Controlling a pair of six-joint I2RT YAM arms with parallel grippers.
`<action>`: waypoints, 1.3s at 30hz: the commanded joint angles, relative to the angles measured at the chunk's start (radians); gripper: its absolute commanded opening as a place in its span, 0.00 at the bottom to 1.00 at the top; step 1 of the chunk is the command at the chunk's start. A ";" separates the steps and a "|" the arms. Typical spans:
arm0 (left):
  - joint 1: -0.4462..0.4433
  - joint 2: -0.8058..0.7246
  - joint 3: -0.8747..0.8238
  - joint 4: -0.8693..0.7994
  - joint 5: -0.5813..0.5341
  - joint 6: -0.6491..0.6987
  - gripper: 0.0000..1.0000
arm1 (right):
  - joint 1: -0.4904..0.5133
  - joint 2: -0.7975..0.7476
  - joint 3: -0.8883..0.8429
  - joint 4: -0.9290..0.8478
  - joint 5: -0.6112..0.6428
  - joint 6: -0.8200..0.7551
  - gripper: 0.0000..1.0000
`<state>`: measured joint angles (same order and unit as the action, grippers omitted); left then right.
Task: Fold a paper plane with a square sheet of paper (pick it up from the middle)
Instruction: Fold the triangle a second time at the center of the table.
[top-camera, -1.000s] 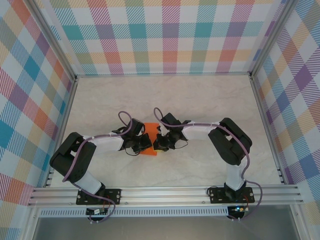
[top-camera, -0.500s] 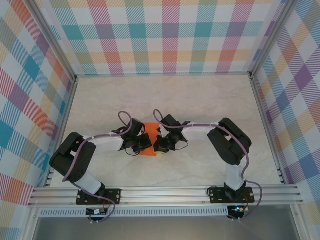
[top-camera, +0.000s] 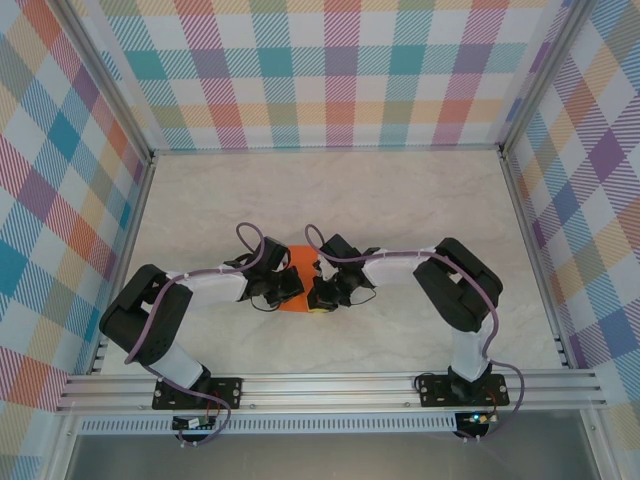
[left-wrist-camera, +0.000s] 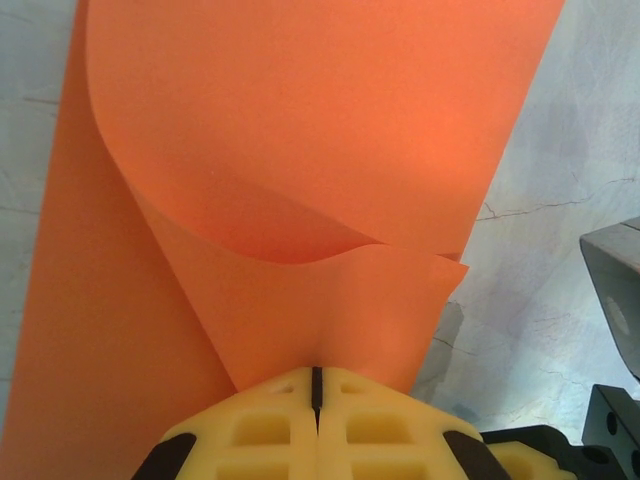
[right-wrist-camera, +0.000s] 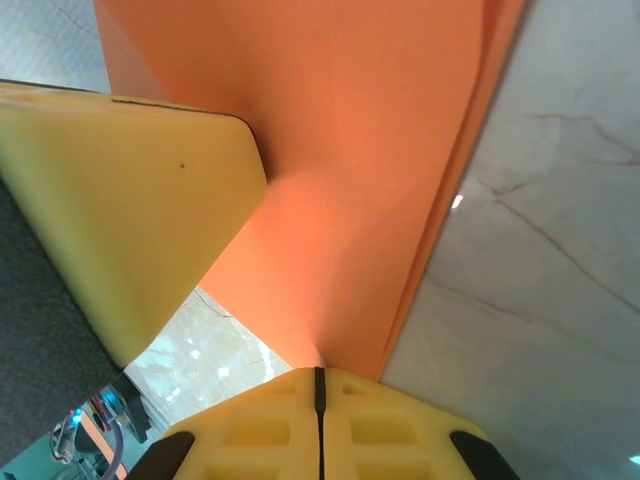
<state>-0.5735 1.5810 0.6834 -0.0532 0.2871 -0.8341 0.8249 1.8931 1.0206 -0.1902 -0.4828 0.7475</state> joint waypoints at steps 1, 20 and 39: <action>0.001 0.019 -0.019 -0.061 -0.057 -0.010 0.04 | 0.005 -0.076 -0.012 -0.066 0.035 -0.014 0.07; 0.001 0.008 -0.018 -0.051 -0.048 -0.019 0.04 | 0.005 0.017 0.046 -0.038 0.028 -0.006 0.08; 0.003 -0.013 -0.029 -0.018 -0.049 -0.023 0.05 | 0.005 0.076 0.062 -0.137 0.120 -0.010 0.08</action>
<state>-0.5735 1.5803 0.6830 -0.0490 0.2840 -0.8490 0.8249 1.9194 1.0760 -0.2367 -0.4320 0.7460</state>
